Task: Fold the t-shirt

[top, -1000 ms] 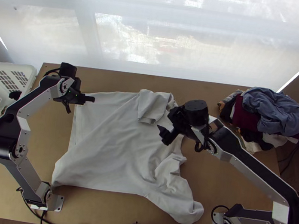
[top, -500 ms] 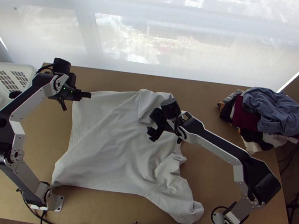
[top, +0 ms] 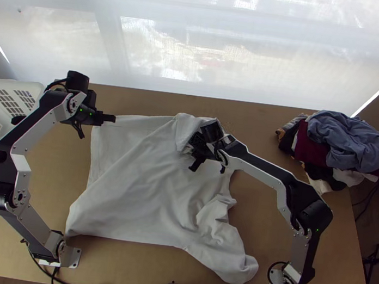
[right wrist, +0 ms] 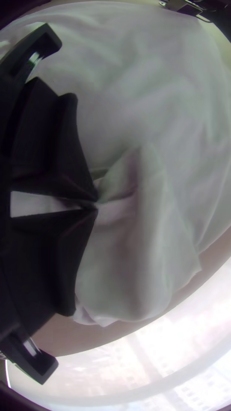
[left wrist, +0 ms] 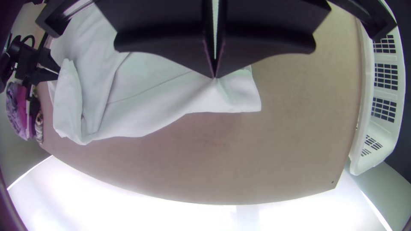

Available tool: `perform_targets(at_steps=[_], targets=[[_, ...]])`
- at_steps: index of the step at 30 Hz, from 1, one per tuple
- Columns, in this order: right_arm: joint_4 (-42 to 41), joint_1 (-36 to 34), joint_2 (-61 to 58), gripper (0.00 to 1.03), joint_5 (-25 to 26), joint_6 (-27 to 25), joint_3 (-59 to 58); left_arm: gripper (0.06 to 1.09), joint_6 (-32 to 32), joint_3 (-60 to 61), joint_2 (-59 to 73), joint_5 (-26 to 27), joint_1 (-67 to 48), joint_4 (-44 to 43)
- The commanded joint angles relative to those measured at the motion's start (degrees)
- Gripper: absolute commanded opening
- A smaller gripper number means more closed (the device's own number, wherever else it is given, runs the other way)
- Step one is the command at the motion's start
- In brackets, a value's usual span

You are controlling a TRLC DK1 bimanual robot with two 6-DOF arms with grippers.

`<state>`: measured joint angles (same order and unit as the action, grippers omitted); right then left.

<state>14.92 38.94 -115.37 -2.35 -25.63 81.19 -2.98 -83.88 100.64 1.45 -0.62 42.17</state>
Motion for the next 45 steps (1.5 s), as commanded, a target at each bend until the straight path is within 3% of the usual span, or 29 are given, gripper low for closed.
perform_targets(at_steps=[1,11,28,36,45], targets=[[0.02,-3.08,-0.47,0.03,0.59,-0.04,1.96,0.09,0.17,-0.76,-0.09,0.04,0.1,0.81],[3.45,-11.69,3.84,0.03,0.5,1.28,10.57,0.09,1.31,-4.81,0.35,0.04,0.71,2.56],[14.26,-23.73,0.06,0.03,-0.46,1.55,33.6,0.09,5.36,-17.02,5.18,-0.14,2.91,6.08],[22.7,-24.52,-8.47,0.03,-1.08,-0.04,49.24,0.09,6.15,-18.34,7.29,-0.31,4.14,5.9],[20.33,-21.36,-13.83,0.03,-0.99,-2.06,52.32,0.09,7.55,-25.81,14.14,-0.31,7.74,5.99]])
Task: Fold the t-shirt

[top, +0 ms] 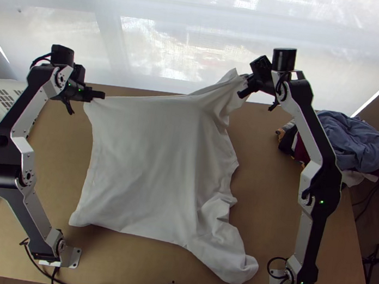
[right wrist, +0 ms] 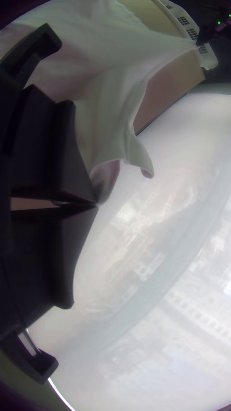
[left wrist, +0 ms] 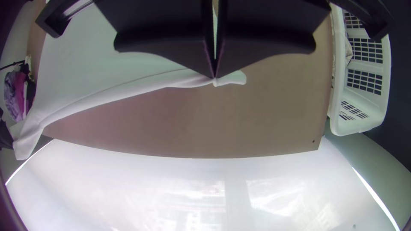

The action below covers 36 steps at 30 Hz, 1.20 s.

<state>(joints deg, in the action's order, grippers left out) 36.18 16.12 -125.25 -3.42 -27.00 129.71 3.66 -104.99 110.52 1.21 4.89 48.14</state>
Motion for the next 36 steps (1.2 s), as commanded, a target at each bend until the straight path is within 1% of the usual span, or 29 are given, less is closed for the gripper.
perform_targets(at_steps=[1,5,11,15,18,19,22,27,36], targets=[[-1.99,1.72,-4.12,0.03,0.17,-0.42,3.88,0.09,1.0,-5.31,4.79,-0.07,2.5,0.11],[-6.48,2.16,-4.21,0.03,1.05,0.99,3.88,0.09,1.17,-7.69,6.46,-0.07,2.59,0.11],[-12.98,2.16,-4.74,0.03,3.07,1.52,3.8,0.09,1.35,-11.82,9.36,-0.07,2.15,-0.59],[-14.48,2.69,-6.23,0.03,3.16,2.13,3.62,0.09,1.17,-13.66,11.38,0.02,1.71,-2.88],[-14.65,3.48,-6.67,0.03,3.24,3.71,2.74,0.09,0.56,-13.14,11.82,0.54,1.44,-4.11],[-14.65,3.66,-6.5,0.03,3.24,4.94,1.77,0.09,0.21,-12.7,11.74,0.81,1.36,-4.37],[-14.56,4.27,-3.95,0.03,3.24,7.4,-2.53,0.09,-0.15,-9.97,9.89,2.13,1.18,-5.25],[-14.74,5.06,1.85,0.03,3.16,8.28,-9.65,0.09,0.65,-1.8,2.86,5.2,0.39,-9.29],[-23.0,5.41,15.04,0.03,3.16,8.28,-28.9,0.09,0.47,12.97,-10.85,5.38,-0.93,-16.32]])
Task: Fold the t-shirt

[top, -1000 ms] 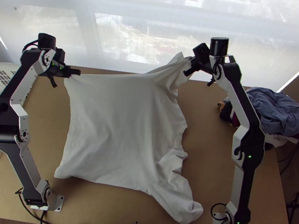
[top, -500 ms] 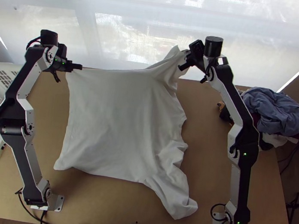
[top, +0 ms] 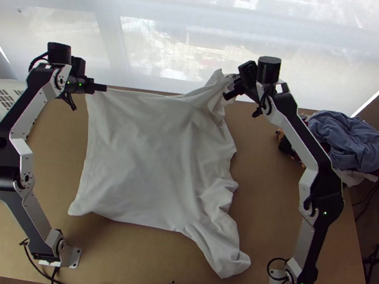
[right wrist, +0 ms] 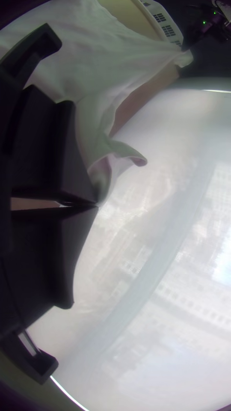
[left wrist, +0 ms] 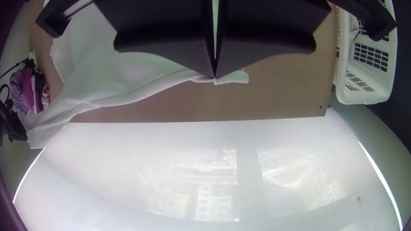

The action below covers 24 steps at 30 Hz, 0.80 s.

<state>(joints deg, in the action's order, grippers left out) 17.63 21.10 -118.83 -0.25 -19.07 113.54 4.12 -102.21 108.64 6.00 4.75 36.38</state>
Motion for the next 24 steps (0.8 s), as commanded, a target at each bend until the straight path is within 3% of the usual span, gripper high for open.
perform_targets(at_steps=[1,12,24], targets=[[-5.06,0.43,10.1,0.03,-0.01,0.44,-14.83,0.09,0.1,12.21,-10.38,0.59,-0.8,-5.18],[-9.54,1.92,28.65,0.03,-0.72,1.58,-39.62,0.09,0.27,30.93,-26.02,0.59,-0.62,-7.55],[-9.1,2.98,43.33,0.03,-1.77,4.3,-56.06,0.09,-0.43,44.56,-38.06,0.59,-0.89,-7.55]])
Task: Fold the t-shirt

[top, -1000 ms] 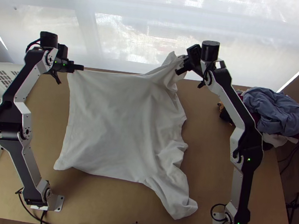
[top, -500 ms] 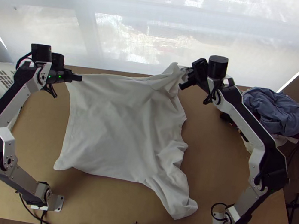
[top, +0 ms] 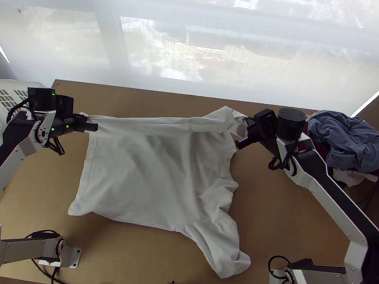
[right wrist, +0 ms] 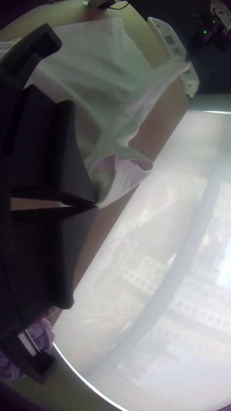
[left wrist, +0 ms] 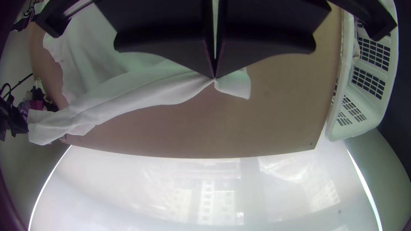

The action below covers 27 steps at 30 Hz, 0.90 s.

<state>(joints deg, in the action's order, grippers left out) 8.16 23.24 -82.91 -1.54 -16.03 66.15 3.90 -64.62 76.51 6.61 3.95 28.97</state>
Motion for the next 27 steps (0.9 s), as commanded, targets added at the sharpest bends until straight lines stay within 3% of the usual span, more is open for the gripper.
perform_targets(at_steps=[1,27], targets=[[0.45,1.1,8.3,0.03,-0.57,1.35,-9.72,0.09,-0.12,7.67,-6.37,-0.02,-0.08,-0.14],[2.38,4.79,17.7,0.03,-1.01,1.27,-27.3,0.09,0.23,26.3,-14.99,-0.2,-0.52,-4.36]])
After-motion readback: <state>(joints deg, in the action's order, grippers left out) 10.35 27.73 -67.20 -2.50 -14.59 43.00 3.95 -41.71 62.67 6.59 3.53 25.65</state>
